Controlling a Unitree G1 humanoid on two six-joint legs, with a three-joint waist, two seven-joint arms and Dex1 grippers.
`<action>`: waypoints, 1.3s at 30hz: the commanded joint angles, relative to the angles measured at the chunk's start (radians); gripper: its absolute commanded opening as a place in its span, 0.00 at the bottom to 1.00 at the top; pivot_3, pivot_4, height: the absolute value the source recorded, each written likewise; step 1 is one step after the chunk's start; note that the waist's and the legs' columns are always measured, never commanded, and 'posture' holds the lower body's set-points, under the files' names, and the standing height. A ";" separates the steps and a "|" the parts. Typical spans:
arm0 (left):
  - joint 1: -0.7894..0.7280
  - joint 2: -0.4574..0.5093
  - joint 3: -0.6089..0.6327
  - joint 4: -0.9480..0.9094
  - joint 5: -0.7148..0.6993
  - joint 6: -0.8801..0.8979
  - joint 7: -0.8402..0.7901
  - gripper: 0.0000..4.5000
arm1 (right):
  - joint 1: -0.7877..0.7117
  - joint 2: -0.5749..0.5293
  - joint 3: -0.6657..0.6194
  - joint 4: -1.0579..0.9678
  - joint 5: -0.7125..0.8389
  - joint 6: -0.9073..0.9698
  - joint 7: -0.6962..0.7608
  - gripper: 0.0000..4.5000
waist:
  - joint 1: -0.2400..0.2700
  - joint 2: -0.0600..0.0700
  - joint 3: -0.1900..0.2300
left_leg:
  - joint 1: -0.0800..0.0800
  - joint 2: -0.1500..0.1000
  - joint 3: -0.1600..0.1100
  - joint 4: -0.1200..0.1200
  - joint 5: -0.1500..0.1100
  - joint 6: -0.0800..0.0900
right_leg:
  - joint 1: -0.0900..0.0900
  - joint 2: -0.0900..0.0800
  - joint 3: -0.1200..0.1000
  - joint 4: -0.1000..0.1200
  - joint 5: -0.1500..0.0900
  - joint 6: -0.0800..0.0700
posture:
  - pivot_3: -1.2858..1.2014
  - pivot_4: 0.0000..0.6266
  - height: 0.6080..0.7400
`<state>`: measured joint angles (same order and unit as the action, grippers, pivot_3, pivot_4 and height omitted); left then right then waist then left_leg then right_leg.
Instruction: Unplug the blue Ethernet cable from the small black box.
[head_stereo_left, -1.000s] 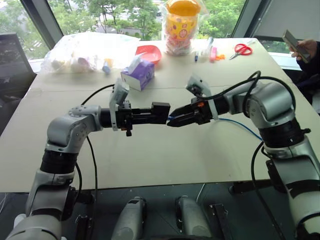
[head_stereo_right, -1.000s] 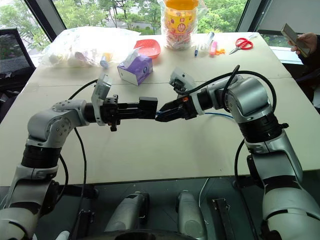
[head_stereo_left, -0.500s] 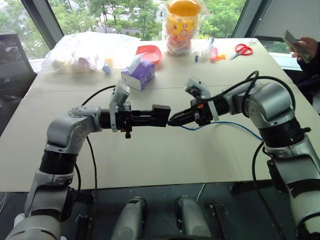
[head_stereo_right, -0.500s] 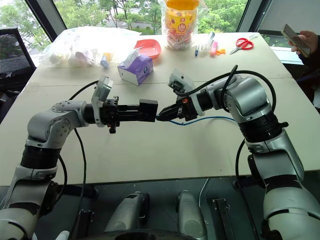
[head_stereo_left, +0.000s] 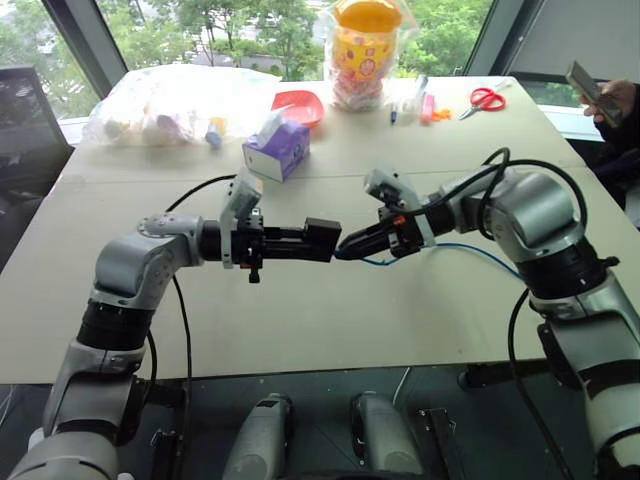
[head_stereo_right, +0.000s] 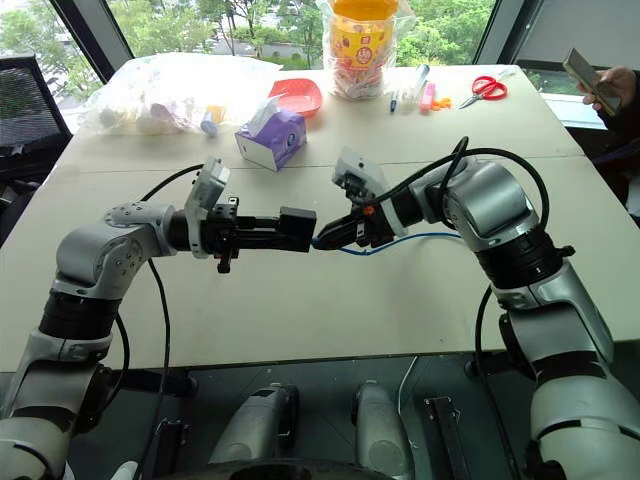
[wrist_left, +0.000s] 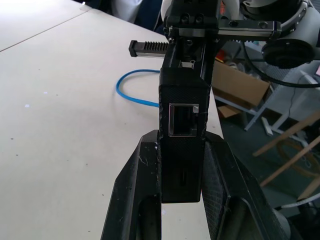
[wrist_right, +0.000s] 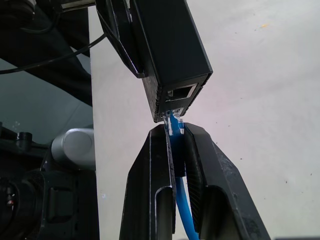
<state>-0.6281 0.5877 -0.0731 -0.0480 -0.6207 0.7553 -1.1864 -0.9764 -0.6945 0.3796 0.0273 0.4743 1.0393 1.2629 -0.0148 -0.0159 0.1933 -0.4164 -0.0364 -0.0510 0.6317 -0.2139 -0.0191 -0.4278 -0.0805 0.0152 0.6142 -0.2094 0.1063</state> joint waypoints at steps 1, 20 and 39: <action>0.011 0.052 0.043 -0.025 -0.014 -0.012 -0.027 0.10 | 0.022 -0.075 -0.027 0.064 -0.055 -0.025 -0.015 0.01 | 0.003 0.000 0.000 | 0.000 0.000 0.000 0.000 0.000 0.000 | 0.000 0.000 0.000 0.000 0.000 0.000 | 0.52 0.24 1.00; 0.043 -0.138 -0.026 0.144 0.248 -0.362 0.212 0.10 | 0.022 0.134 -0.270 0.475 -0.308 -0.342 -0.621 0.27 | 0.005 0.000 0.000 | -0.003 -0.001 0.002 0.000 0.000 0.000 | -0.002 -0.001 0.002 0.000 0.002 0.003 | 0.52 0.24 1.00; -0.008 -0.350 -0.044 0.712 0.465 -0.871 0.344 0.43 | 0.361 0.079 -0.480 -0.234 -0.194 0.109 -0.756 1.00 | 0.001 0.001 -0.001 | -0.002 -0.001 0.002 0.001 0.000 0.001 | -0.002 0.000 0.001 0.001 0.003 0.004 | 0.52 0.24 1.00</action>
<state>-0.6408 0.2297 -0.1337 0.6487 -0.1653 -0.0804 -0.8351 -0.6062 -0.6091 -0.0621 -0.1428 0.2621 1.1329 0.5152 -0.0133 -0.0152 0.1927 -0.4180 -0.0371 -0.0491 0.6332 -0.2143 -0.0178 -0.4289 -0.0808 0.0163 0.6150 -0.2068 0.1100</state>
